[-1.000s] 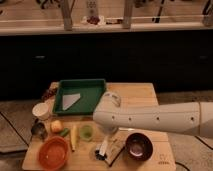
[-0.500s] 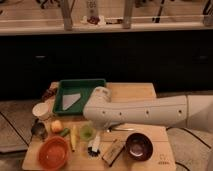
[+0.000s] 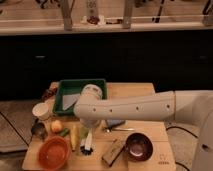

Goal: Place brush in plastic cup

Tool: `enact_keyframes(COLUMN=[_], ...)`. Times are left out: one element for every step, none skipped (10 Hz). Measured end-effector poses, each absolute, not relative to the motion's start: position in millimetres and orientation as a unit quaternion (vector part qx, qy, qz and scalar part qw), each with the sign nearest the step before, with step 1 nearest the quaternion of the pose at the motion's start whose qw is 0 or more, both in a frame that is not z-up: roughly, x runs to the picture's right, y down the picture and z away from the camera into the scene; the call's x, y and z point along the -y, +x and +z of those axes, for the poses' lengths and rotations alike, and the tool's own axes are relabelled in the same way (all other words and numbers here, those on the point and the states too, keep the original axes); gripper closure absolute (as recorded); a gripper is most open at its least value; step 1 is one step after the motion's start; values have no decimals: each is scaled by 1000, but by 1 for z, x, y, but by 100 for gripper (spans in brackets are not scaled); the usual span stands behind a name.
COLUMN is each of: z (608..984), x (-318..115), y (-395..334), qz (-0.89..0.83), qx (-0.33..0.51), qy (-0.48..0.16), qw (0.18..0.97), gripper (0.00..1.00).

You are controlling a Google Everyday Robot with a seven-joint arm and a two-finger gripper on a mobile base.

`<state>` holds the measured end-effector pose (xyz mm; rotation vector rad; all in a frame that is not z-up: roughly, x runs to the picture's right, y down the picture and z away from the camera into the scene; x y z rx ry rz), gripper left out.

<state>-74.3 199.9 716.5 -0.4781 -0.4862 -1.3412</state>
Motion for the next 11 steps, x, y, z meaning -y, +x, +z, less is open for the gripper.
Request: enact_keyframes(z=[718, 720, 723, 726, 727, 729, 731, 733, 736, 739, 742], x=[-201, -202, -204, -205, -205, -206, -206, -206, -205, -205, -205], y=[-83, -89, -93, -96, -98, -101, -102, -102, -101, -100, -100], qz=[-615, -620, -624, -626, -629, -632, -633, -634, -634, -634, -635], qx=[228, 232, 237, 241, 242, 245, 245, 244, 243, 241, 240], qy=[-215, -214, -215, -216, -216, -217, -218, -220, -222, -224, -226], qw=[724, 718, 712, 709, 707, 703, 701, 700, 700, 699, 699], gripper=[100, 100, 100, 100, 100, 100, 97, 90, 81, 69, 58])
